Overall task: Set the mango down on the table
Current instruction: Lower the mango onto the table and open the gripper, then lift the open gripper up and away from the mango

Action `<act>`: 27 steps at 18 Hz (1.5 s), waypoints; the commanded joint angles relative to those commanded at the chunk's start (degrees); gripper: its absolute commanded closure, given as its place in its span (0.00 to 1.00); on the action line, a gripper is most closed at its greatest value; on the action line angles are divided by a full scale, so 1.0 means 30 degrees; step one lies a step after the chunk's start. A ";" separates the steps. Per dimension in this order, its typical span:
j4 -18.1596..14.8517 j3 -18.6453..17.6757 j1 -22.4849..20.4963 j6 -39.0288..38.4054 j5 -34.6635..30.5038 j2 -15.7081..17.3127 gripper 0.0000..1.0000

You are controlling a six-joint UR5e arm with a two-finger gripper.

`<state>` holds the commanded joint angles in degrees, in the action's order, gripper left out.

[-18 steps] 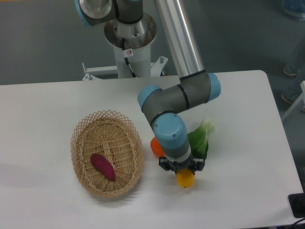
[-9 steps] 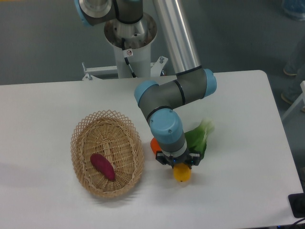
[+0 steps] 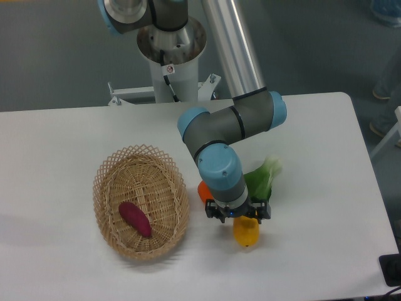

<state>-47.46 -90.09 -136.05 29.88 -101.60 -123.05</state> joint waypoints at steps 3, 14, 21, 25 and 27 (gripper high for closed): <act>0.0059 0.0498 -0.0058 0.0057 0.0146 0.0000 0.00; -0.2573 0.0616 -0.2867 0.6674 0.3337 0.2195 0.00; -0.4480 0.1172 -0.4626 1.1829 0.3750 0.2637 0.00; -0.4746 0.1261 -0.5652 1.5020 0.3838 0.2608 0.00; -0.4746 0.1290 -0.5945 1.6662 0.3780 0.2520 0.00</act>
<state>-61.70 -86.22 -153.89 79.87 -90.26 -115.49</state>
